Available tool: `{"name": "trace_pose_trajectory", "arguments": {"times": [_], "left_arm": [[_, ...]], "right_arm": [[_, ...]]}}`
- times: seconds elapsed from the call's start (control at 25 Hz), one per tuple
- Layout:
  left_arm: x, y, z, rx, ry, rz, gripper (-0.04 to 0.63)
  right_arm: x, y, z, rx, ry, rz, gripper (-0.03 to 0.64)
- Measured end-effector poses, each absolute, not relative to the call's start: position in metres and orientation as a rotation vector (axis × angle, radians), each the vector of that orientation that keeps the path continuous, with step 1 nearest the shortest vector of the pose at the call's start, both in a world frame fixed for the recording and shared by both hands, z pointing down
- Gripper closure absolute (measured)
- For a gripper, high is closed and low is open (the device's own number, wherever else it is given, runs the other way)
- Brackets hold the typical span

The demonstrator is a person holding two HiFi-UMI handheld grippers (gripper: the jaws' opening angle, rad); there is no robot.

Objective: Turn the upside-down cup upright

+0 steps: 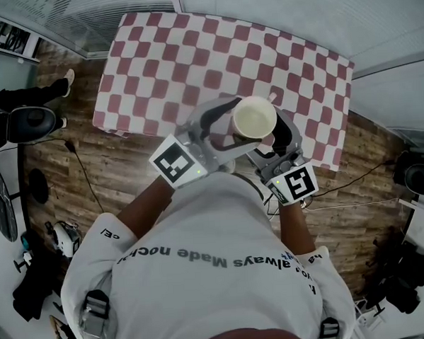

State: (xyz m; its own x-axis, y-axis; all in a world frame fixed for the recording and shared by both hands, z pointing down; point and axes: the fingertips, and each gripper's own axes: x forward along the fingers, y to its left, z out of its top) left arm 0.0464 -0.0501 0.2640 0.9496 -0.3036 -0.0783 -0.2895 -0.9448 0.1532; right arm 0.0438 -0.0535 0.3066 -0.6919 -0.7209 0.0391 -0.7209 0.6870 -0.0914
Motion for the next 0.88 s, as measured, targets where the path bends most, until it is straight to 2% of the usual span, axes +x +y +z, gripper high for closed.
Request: {"name": "trace_pose_trajectory", "arguments": {"times": [0.56,0.88], "left_arm": [[0.051,-0.048,0.278,2.982,-0.411,-0.091,0.249],[0.05,-0.052,0.314,2.982,-0.377,-0.014,0.249]], "right_arm": [[0.044,-0.052,0.323,1.191,-2.893,0.205,0.209],[0.041,-0.058,0.358,1.148,-2.802,0.234,0.209]]}}
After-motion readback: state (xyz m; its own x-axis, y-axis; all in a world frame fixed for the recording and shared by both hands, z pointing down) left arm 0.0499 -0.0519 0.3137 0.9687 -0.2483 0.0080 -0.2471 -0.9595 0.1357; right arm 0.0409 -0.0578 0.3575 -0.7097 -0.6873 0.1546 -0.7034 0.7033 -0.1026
